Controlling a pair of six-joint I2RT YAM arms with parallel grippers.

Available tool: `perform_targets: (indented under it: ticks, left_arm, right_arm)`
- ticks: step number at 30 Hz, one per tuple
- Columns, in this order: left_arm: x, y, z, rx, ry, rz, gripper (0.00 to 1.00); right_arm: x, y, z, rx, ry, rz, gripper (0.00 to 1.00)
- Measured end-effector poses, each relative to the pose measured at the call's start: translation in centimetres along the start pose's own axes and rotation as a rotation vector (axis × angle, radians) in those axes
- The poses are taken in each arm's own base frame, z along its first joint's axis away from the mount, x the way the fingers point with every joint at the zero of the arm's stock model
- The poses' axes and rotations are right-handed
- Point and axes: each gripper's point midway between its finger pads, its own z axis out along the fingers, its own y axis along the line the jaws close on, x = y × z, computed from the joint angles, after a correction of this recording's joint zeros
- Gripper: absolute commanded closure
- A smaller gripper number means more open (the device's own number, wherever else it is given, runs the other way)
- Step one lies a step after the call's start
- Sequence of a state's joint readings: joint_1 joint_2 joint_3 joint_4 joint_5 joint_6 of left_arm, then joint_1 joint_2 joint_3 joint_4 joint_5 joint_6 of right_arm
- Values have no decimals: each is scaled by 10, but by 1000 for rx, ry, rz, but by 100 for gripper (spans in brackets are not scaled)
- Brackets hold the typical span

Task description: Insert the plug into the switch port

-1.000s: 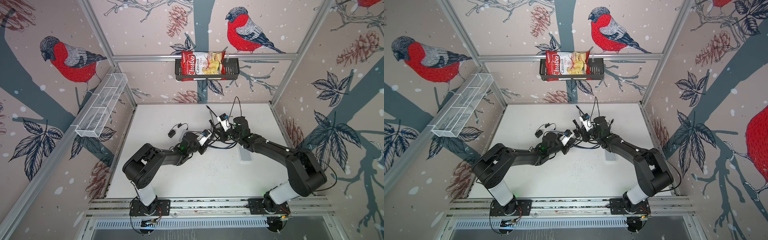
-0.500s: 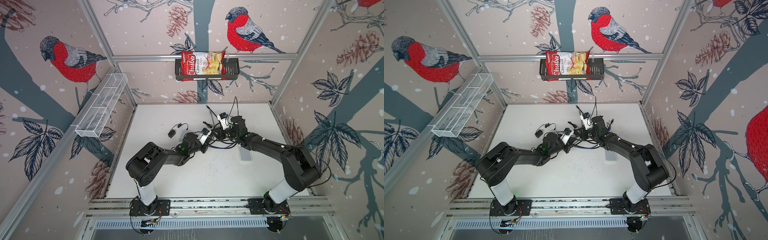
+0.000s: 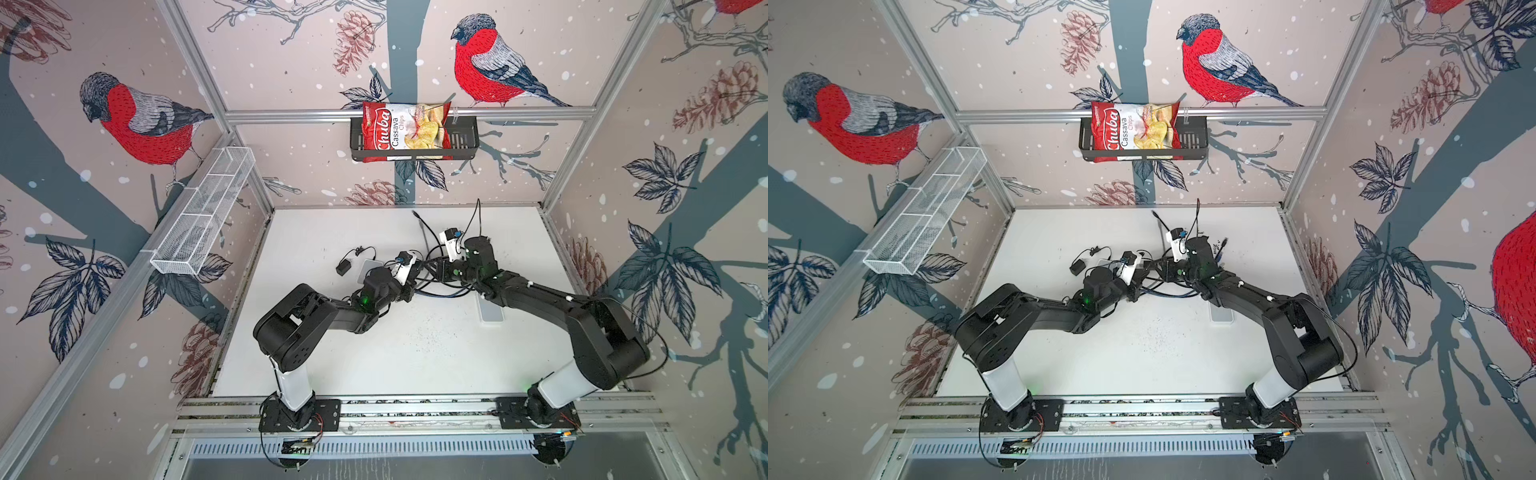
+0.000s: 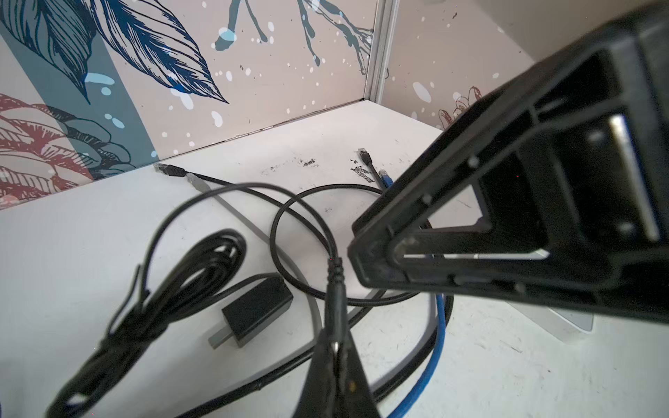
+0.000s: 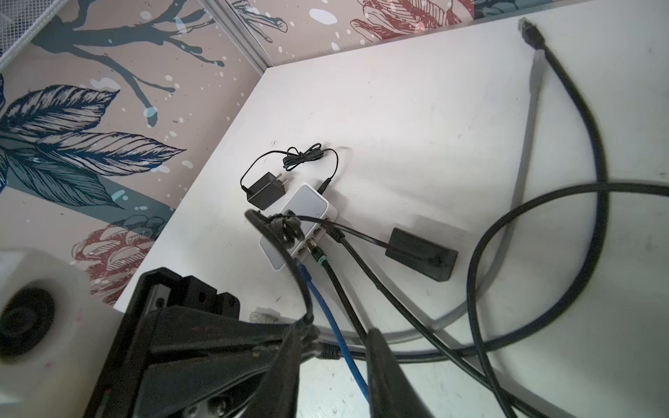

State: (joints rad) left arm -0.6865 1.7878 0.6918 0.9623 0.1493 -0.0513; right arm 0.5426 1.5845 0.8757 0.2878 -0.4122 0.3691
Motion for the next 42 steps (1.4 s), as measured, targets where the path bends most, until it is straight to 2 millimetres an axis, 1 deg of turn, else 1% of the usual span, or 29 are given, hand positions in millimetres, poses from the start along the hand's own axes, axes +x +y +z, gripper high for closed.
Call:
perform_targets:
  ticks: [5, 9, 16, 17, 19, 21, 23, 25, 27, 28, 30, 32, 33, 34, 38, 42]
  left_arm:
    - [2, -1, 0, 2, 1, -3, 100]
    - [2, -1, 0, 3, -2, -3, 100]
    - [-3, -2, 0, 4, -22, 1, 100]
    - [-3, -2, 0, 4, -24, 1, 100]
    - [-2, -2, 0, 4, -23, 1, 100]
    - [0, -1, 1, -1, -19, 0, 100]
    - [0, 1, 1, -10, -17, 0, 99]
    - [0, 2, 1, -13, -19, -1, 73]
    - [-1, 2, 1, -15, -18, -10, 54]
    - [0, 2, 0, -16, -13, -21, 48]
    - [2, 3, -4, -23, -6, -29, 43]
    - [2, 5, -10, -43, -3, -44, 34]
    - [2, 5, -13, -48, 3, -52, 9]
    - [1, 7, -16, -59, 6, -63, 3]
    - [-7, 12, -20, -102, 27, -105, 2]
    - [-16, 12, -18, -140, 61, -125, 2]
  right_arm:
    - [-4, 8, 4, -38, -10, 11, 69]
    - [-7, 9, 8, -53, -17, 14, 76]
    - [-1, 9, 15, -63, 3, 40, 79]
    - [-1, 9, 15, -65, 5, 40, 81]
    - [-1, 11, 15, -74, 4, 40, 92]
    - [-3, 14, 15, -92, 1, 51, 98]
    - [-3, 14, 16, -95, -2, 52, 99]
    - [-5, 15, 17, -98, -4, 50, 99]
    - [-9, 15, 18, -98, -11, 48, 99]
    - [-14, 15, 18, -96, -19, 43, 99]
    - [-22, 11, 18, -85, -34, 38, 99]
    - [-30, 6, 17, -69, -48, 22, 100]
    - [-34, 3, 17, -60, -53, 22, 99]
    - [-37, -1, 16, -49, -57, 19, 99]
    - [-48, -13, 13, -13, -69, -5, 100]
    - [-58, -25, 7, 14, -82, -19, 99]
